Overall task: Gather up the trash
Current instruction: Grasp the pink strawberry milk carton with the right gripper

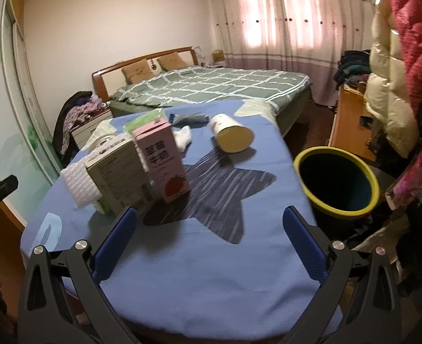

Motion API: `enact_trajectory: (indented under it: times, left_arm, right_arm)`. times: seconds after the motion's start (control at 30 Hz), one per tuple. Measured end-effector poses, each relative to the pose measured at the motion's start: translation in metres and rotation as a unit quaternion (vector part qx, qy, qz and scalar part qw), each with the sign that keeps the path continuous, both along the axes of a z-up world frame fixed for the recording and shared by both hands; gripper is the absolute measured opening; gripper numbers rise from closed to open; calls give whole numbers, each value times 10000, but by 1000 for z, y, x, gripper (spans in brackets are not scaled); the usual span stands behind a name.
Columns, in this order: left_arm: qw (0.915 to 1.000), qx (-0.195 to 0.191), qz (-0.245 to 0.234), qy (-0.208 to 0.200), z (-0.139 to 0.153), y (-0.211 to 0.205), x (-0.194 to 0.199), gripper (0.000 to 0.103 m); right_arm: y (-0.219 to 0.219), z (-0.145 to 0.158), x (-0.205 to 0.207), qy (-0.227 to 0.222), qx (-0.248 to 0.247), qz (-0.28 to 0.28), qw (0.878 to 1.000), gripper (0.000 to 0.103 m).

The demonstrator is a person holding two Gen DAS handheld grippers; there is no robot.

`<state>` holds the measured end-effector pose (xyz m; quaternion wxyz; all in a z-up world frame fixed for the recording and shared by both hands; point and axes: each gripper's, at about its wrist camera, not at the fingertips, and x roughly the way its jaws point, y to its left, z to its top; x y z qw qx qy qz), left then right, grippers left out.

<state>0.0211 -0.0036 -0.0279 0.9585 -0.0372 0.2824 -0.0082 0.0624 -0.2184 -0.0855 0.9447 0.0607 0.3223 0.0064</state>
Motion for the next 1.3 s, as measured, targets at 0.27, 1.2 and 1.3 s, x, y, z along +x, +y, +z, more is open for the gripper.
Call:
enact_trajectory:
  times: [0.27, 1.2, 1.3]
  left_arm:
    - [9999, -11, 79, 66, -5, 8, 8, 99]
    - [9991, -23, -393, 183, -28, -6, 43, 99]
    - [9990, -32, -401, 213, -29, -7, 45, 99]
  right_arm:
    - [22, -4, 28, -108, -131, 247, 9996, 97]
    - [34, -21, 135, -58, -173, 988, 9949, 97]
    - [33, -23, 138, -27, -51, 1056, 9944, 81]
